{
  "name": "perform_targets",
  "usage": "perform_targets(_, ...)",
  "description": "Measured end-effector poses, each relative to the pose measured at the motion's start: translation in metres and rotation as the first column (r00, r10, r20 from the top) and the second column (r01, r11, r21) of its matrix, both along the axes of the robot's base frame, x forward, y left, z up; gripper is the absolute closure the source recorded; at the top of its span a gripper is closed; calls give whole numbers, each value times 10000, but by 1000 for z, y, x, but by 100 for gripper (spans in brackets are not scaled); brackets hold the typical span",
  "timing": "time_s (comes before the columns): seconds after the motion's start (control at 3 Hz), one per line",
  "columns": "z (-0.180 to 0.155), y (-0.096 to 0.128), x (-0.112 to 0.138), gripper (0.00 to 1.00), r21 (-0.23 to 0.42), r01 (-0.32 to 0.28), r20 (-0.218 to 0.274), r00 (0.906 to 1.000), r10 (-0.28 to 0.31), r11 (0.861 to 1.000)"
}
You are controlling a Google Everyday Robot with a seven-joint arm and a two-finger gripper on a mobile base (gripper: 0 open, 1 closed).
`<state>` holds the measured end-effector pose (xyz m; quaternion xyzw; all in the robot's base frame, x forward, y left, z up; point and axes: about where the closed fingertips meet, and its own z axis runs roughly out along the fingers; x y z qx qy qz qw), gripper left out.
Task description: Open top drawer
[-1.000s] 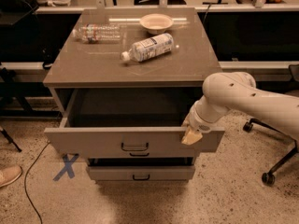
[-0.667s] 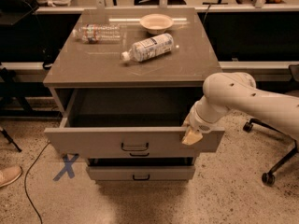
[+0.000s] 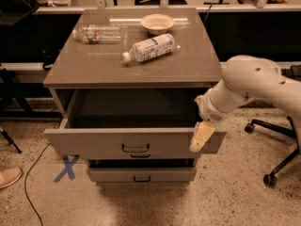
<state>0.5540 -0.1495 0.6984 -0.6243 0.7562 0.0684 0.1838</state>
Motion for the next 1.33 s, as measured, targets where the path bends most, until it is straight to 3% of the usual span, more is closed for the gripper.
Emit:
perform_targets(0.67,36,6,11,47,970,1064,-32,9943,-1066,9896)
perform_targets(1.0,35,8,30,70,1124,1931,-105,9811,-1932,9747)
perform_targets(1.33,18,10,58,99,420,3201,-313,9472,-3190,9464)
